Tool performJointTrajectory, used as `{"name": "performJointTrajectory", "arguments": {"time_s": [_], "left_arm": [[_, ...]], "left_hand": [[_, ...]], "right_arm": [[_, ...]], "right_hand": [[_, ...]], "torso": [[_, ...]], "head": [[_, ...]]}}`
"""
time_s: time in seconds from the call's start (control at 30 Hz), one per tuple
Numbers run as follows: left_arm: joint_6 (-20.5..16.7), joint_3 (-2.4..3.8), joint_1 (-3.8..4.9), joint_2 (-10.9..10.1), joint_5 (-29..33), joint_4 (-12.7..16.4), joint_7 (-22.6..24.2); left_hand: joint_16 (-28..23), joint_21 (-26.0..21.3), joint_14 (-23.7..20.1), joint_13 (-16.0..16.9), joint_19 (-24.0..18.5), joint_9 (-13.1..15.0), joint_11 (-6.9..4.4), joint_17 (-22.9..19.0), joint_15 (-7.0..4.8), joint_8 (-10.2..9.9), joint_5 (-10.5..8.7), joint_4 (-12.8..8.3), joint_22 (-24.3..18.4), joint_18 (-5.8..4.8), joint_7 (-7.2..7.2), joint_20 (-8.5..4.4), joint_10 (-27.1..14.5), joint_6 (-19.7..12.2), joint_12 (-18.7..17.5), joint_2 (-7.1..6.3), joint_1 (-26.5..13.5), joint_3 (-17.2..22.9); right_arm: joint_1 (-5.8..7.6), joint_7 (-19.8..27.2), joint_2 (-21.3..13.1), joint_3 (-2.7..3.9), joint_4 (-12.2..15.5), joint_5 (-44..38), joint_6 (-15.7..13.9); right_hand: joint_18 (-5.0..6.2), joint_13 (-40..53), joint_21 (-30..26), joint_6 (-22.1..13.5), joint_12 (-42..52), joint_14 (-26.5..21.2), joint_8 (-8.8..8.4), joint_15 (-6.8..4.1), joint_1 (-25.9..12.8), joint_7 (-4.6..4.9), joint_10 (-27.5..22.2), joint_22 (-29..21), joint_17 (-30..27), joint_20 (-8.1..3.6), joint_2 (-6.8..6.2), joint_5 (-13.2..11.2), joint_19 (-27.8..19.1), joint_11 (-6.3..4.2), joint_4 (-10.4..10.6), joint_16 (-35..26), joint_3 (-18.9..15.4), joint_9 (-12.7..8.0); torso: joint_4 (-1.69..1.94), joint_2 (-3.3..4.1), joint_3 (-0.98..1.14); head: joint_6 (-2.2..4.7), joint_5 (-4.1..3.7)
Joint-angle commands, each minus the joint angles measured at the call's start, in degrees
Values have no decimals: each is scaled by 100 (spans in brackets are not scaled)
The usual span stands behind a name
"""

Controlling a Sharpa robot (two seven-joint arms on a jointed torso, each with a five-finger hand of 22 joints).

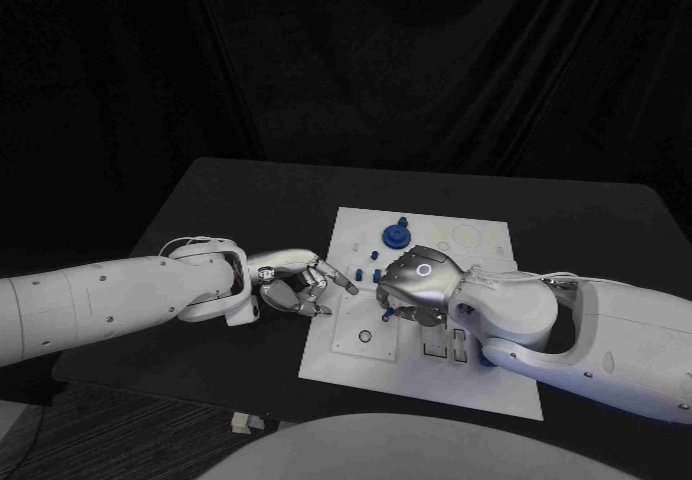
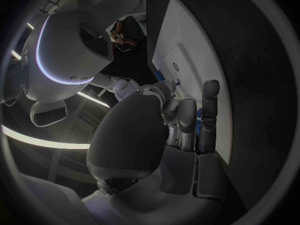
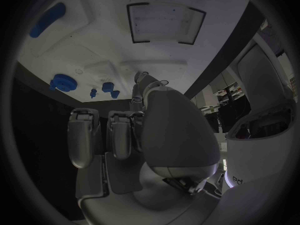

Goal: Assemble the parts on the task board

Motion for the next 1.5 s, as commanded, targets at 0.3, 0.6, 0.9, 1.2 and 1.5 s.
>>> {"name": "performJointTrajectory", "arguments": {"time_s": [0.3,0.6,0.9,1.2,1.5], "left_arm": [[-2,3,-6,21,30,-8,100],[0,3,-6,28,30,-10,100],[5,3,-6,36,30,-10,99],[9,3,-6,36,30,-12,94],[9,3,-6,41,30,-15,96]], "left_hand": [[11,19,5,-4,3,7,8,3,-9,30,37,-42,318,104,6,-13,30,51,22,-17,-56,-1],[11,19,5,-4,3,7,8,3,-9,30,37,-42,318,104,6,-13,30,51,22,-17,-56,-1],[11,19,5,-4,3,7,8,3,-9,30,37,-42,318,104,6,-13,30,51,22,-17,-56,-1],[11,19,5,-4,3,7,8,3,-9,30,37,-42,318,104,6,-13,30,51,22,-17,-56,-1],[11,19,5,-4,3,7,8,3,-9,30,37,-42,318,104,6,-13,30,51,22,-17,-56,-1]], "right_arm": [[-25,-87,10,2,26,-30,-31],[-29,-84,4,2,44,-30,5],[-44,-86,-16,2,67,-30,22],[-60,-92,-20,2,72,-30,14],[-63,-97,-22,2,69,-30,26]], "right_hand": [[-51,1509,-26,2,20,596,-14,-20,2,35,597,1397,1509,-33,68,28,421,-28,-28,17,3,10],[-51,1509,-26,2,20,596,-14,-20,2,35,597,1397,1509,-33,68,28,421,-28,-28,17,3,10],[-46,1509,-44,0,20,596,-15,-21,-4,37,597,1391,1509,-34,68,36,410,-28,-37,17,2,15],[-46,1509,-44,-1,20,596,-16,-21,-5,37,597,1391,1509,-34,68,42,410,-27,-42,17,2,18],[-46,1509,-44,-1,20,596,-16,-21,-5,37,597,1391,1509,-34,68,42,410,-27,-42,17,2,18]], "torso": [[1,0,0],[0,1,2],[0,0,1],[1,2,1],[1,0,1]], "head": [[1,-13],[1,-9],[1,-14],[1,-8],[1,-4]]}}
